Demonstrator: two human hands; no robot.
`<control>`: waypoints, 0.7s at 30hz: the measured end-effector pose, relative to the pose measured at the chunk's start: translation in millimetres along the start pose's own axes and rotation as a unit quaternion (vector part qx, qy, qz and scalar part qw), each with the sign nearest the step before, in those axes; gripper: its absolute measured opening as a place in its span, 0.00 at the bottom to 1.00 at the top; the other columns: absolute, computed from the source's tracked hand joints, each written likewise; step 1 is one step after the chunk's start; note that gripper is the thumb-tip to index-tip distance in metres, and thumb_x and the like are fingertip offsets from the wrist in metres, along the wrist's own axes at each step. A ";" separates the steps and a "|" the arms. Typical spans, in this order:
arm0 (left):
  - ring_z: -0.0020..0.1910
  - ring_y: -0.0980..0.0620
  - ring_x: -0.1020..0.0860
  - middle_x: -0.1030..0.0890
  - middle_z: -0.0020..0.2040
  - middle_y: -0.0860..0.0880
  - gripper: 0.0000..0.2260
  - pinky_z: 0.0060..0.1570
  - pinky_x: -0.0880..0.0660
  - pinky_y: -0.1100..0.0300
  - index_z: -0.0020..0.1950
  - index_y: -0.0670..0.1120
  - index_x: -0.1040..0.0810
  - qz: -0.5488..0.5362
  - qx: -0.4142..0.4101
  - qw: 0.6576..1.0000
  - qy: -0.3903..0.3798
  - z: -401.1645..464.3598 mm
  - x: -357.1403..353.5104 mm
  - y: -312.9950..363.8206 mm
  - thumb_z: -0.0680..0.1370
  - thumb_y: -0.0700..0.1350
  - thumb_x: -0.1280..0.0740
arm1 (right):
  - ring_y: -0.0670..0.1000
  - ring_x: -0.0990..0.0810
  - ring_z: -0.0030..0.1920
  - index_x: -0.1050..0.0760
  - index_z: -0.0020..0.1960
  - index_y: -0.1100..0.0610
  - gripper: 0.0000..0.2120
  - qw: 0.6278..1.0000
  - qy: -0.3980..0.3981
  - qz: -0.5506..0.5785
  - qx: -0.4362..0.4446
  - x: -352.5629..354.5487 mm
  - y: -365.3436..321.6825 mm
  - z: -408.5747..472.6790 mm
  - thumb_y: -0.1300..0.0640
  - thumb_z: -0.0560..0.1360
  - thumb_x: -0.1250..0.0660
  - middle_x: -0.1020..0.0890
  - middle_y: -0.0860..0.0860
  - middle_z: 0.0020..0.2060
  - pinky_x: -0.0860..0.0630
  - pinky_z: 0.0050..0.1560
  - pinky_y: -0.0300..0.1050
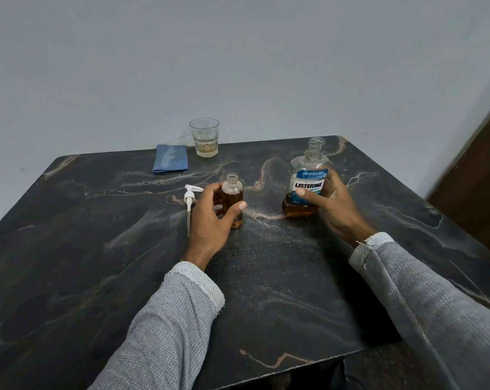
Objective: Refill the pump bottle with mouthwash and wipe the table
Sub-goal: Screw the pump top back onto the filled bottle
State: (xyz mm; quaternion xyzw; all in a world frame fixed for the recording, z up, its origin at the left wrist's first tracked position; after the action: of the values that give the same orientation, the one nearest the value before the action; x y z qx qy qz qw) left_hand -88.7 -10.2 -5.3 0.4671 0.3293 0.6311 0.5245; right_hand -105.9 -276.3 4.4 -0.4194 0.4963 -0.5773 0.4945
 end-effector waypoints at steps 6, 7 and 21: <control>0.56 0.56 0.25 0.26 0.59 0.56 0.22 0.49 0.29 0.67 0.64 0.54 0.30 -0.009 0.000 1.000 0.000 0.0 0.0 -0.7 0.73 0.54 0.28 | 0.48 0.29 0.65 0.39 0.69 0.47 0.34 0.967 0.211 -0.131 0.052 17.8 -6.7 -37.4 0.49 0.70 0.24 0.29 0.50 0.65 0.30 0.61 0.40; 0.56 0.56 0.25 0.26 0.59 0.56 0.22 0.49 0.29 0.67 0.64 0.54 0.30 -0.010 0.002 1.000 -0.001 0.1 0.0 -0.9 0.73 0.54 0.28 | 0.48 0.29 0.63 0.38 0.66 0.46 0.31 0.959 0.235 -0.147 0.066 16.4 -8.2 -45.8 0.48 0.70 0.25 0.29 0.51 0.64 0.30 0.60 0.39; 0.52 0.68 0.25 0.22 0.53 0.59 0.14 0.46 0.29 0.75 0.58 0.52 0.26 -0.033 -0.013 0.998 0.060 -0.8 14.6 8.5 0.78 0.59 0.39 | 0.43 0.29 0.58 0.37 0.65 0.46 0.31 0.962 0.017 -0.253 0.099 -114.5 5.9 -50.4 0.43 0.68 0.26 0.29 0.47 0.58 0.32 0.56 0.32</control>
State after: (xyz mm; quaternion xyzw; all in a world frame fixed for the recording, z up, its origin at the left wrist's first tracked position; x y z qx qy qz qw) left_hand -92.6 2.0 5.7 0.4107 0.3667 0.6446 0.5305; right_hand -135.9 -155.4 -8.5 -0.4706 0.3221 -0.7369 0.3629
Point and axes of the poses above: each hand's wrist, its own z-axis towards the middle knuckle, its own x-axis out of the back of the hand, y = z × x, the point moved 8 cm from there along z, towards the middle knuckle
